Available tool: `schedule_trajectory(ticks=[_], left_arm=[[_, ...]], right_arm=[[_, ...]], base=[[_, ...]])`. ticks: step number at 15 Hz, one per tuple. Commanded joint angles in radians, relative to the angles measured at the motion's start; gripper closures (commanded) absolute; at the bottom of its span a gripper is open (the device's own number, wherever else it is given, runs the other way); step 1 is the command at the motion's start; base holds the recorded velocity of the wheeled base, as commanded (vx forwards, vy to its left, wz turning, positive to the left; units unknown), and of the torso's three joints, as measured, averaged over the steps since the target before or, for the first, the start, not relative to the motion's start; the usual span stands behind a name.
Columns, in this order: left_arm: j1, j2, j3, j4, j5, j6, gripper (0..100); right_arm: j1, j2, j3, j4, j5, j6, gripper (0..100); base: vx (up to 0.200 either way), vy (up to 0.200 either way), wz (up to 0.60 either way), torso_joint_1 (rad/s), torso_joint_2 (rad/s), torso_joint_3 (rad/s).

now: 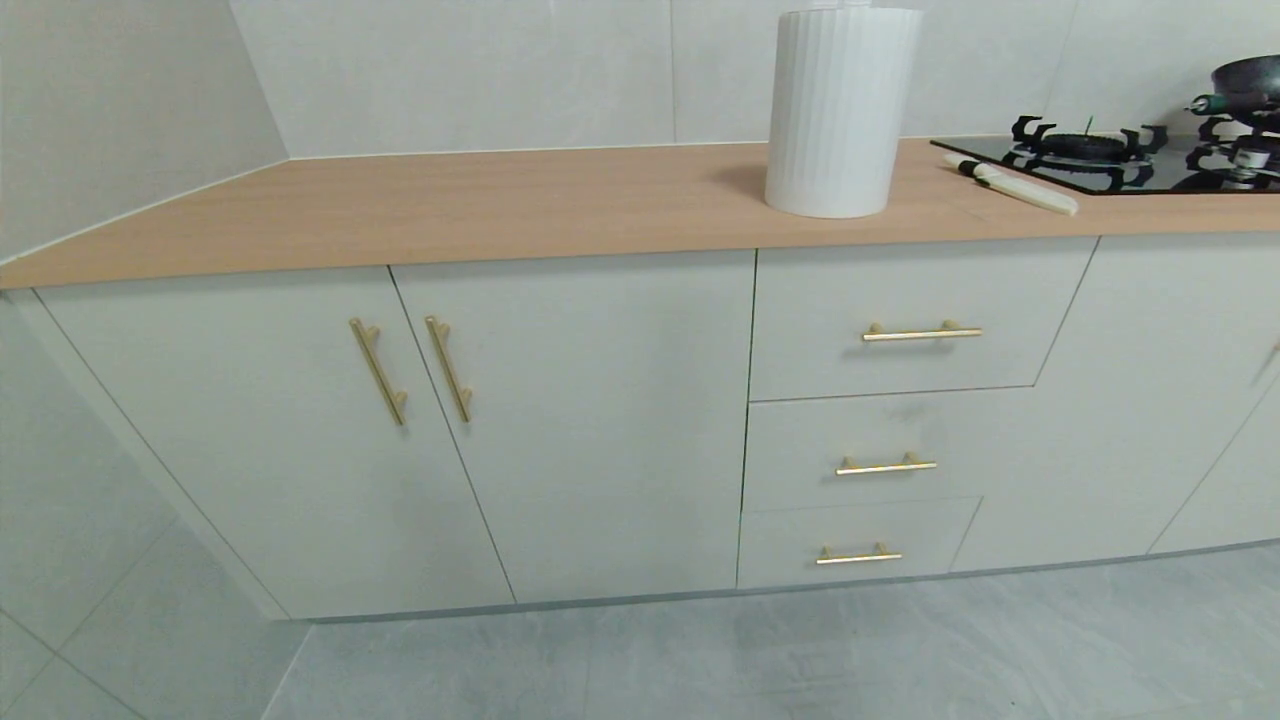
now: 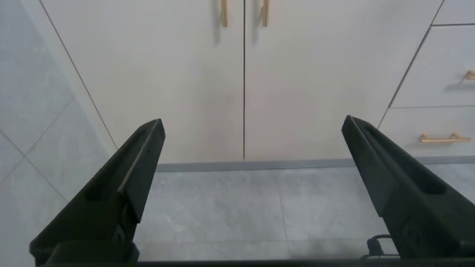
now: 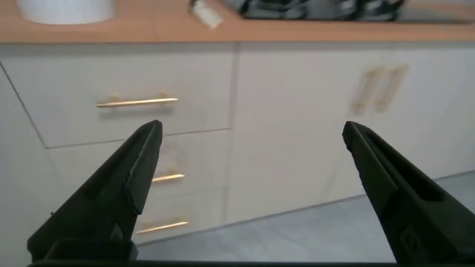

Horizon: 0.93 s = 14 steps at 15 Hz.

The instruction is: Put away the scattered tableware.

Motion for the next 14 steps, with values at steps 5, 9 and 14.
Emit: schedule_trajectory(ticks=[5,9,14], left_arm=[[0.0,0.002,0.0,0.0,0.0,-0.001,0],[0.0,0.002,0.0,0.0,0.0,-0.001,0],[0.0,0.002,0.0,0.0,0.0,-0.001,0]], right_arm=[[-0.166,-0.563,0.163,0.307,-0.009,-0.045,0],[-0.166,-0.563,0.436,0.147,0.198,0.154,0],[-0.166,-0.563,0.516,0.204,0.366,0.203,0]], base=[[0.0,0.0,0.0,0.0,0.0,0.0],[0.0,0.0,0.0,0.0,0.0,0.0],[0.0,0.0,0.0,0.0,0.0,0.0]])
